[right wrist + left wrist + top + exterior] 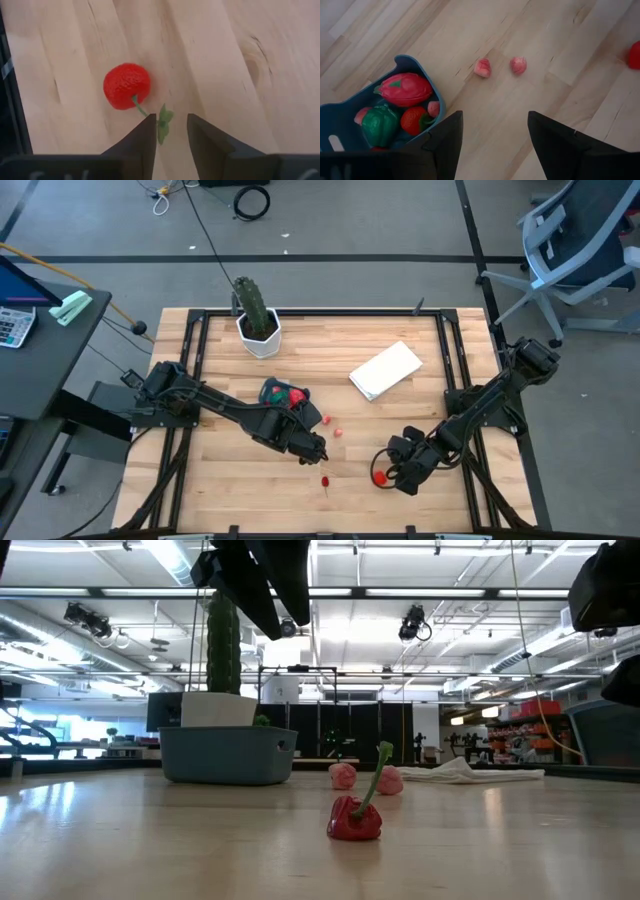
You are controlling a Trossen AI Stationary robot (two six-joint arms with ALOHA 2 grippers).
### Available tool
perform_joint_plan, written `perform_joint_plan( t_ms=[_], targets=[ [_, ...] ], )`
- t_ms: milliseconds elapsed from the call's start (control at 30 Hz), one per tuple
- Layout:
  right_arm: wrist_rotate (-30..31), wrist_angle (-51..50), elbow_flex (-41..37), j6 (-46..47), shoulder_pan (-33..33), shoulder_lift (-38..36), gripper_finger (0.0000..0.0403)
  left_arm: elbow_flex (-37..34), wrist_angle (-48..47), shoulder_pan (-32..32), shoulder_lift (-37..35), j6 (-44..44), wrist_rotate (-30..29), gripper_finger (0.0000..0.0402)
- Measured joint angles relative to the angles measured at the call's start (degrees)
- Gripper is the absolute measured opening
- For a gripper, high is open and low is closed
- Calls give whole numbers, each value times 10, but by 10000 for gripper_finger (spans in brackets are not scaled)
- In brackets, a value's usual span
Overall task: Pick and placing Produce into tupperware
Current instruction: Put the red strawberry into the blue bin
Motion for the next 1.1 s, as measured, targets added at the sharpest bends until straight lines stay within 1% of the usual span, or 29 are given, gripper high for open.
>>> perform_joint_plan(
  t_ms=[333, 433, 567, 600, 767, 867, 967, 1100],
  targets=[
    [0, 1, 0, -6, 0, 0, 111, 0, 0, 0, 0, 0, 0, 229],
    [0, 1, 0, -12, 0, 0, 86, 0, 0, 0, 0, 0, 0, 229],
    [16, 1, 0, -39, 0, 0, 22, 0, 0, 0, 0, 0, 0, 229],
    [21, 1, 0, -53, 0, 0, 12, 0, 0, 0, 0, 0, 0, 229],
    [44, -1, 4, -97, -5, 0, 8, 0, 0, 0, 0, -16, -5, 227],
    [48, 0, 27, -141, -14, 0, 5, 0, 0, 0, 0, -13, -6, 220],
    [57, -14, 72, -198, -31, 0, 4, 0, -5, 0, -4, -11, -6, 208],
    [88, -95, 162, -299, -65, 0, 3, 0, -16, 0, -17, -13, -6, 189]
  ],
)
